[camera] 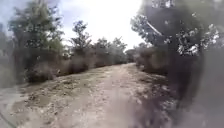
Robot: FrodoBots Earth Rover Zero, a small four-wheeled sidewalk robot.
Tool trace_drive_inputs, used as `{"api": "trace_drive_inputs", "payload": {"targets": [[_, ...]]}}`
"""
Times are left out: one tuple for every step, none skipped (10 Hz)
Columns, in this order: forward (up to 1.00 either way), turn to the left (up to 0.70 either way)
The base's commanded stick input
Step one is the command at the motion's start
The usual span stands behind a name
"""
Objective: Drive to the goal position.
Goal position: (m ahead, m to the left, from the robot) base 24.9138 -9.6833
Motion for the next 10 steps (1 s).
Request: {"api": "trace_drive_inputs", "payload": {"targets": [[0.85,0.0],[0.85,0.0],[0.85,0.0],[0.85,0.0],[0.85,0.0],[0.85,0.0],[0.85,0.0],[0.85,0.0],[0.85,0.0],[0.85,0.0]]}}
